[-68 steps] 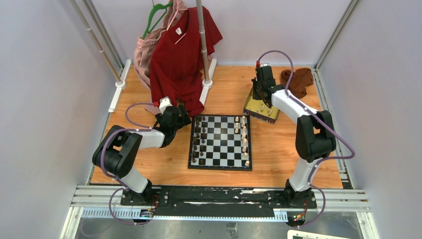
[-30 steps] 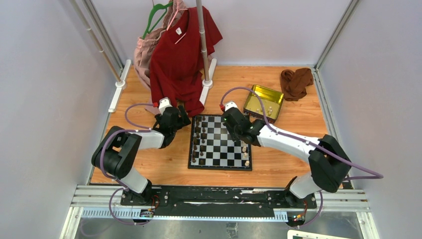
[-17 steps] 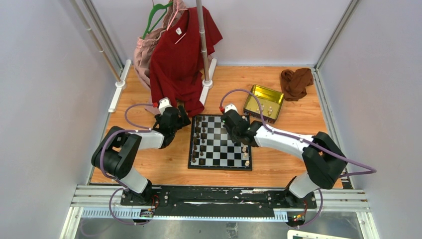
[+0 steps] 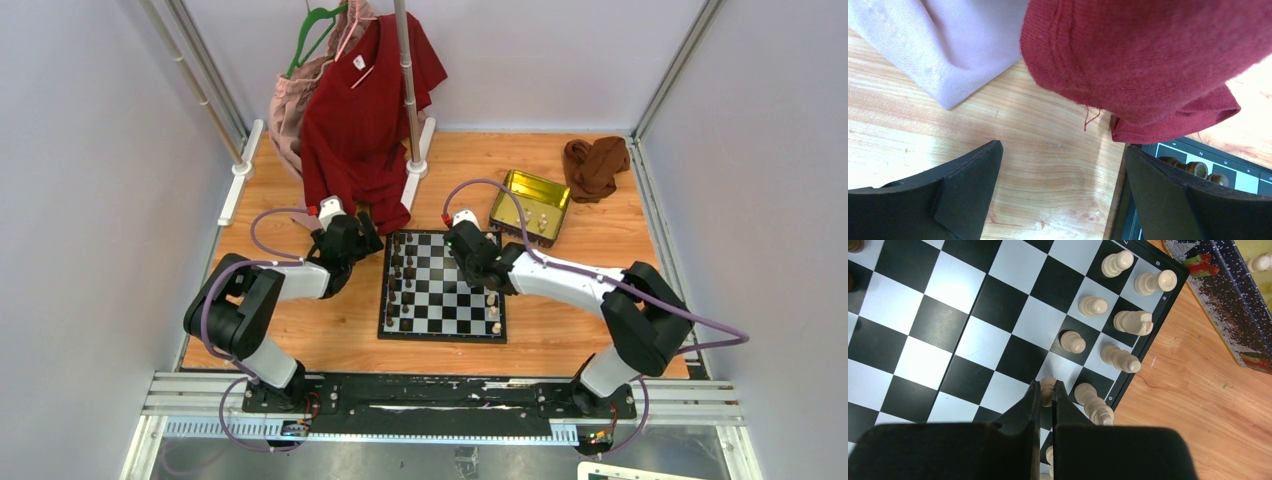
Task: Set up the chess pieces on the board
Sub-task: Place the chess piece on the chessboard.
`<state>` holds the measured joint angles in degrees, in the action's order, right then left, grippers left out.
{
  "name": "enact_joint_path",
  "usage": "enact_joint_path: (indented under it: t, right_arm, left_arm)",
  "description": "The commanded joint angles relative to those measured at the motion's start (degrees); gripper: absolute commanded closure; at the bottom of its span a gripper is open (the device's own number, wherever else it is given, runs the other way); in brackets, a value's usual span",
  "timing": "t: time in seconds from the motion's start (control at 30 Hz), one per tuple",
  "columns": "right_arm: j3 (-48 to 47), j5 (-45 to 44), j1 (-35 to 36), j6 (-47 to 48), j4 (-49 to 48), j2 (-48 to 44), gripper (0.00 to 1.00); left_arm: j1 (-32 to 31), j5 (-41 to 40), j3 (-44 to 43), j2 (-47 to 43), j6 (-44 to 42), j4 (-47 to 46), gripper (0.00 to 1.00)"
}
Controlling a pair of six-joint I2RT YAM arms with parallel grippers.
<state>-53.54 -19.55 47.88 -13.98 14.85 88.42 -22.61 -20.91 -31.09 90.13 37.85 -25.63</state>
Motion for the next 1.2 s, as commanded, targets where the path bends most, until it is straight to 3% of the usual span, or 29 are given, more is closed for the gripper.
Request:
enact_joint_path:
  t: [0.0,0.5,0.67,0.9,1.17]
  right_arm:
    - [1.3,-0.9,-0.8,-1.1,-0.7,0.8,1.00]
    - [1.1,-0.6,-1.6,-1.2,-1.1,2.4,1.00]
    - [1.0,-0.7,-1.6,-1.1,-1.1,2.8,0.95]
    - [0.9,-1.4,-1.6,-1.0,-0.9,2.9,0.80]
    - [0.8,-1.3,-1.6,-1.0,-1.0,2.6,0.72]
  left_arm:
    - [0.5,-0.3,1.5,-0.3,-0.4,2.7,0.00]
    - [0.5,-0.2,1.0,0.2,-0.8,2.7,0.00]
    - [0.5,-0.3,0.9,0.2,-0.9,2.7,0.00]
    - [0.5,-0.3,1.0,0.2,-1.0,2.7,0.00]
    - [0.5,-0.1,1.2,0.0,-1.0,2.7,0.00]
